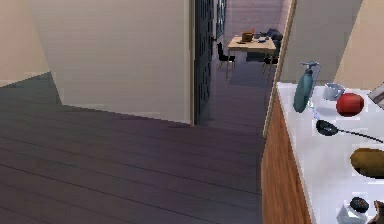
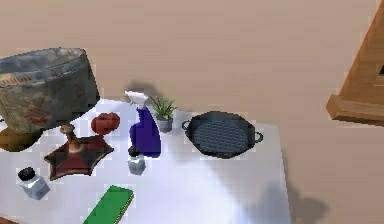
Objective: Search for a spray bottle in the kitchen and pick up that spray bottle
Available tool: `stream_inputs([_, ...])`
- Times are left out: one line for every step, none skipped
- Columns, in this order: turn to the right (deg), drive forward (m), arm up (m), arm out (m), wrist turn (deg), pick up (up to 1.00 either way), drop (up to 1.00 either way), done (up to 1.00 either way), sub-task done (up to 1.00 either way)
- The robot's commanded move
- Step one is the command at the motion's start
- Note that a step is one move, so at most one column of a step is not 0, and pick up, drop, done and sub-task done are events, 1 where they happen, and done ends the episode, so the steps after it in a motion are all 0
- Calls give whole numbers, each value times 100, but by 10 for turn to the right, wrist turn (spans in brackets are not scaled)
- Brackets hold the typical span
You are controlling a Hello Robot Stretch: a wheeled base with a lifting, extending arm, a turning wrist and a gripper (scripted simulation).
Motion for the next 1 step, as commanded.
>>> stream_inputs([0, 0, 50, 0, 0, 0, 0, 0, 0])
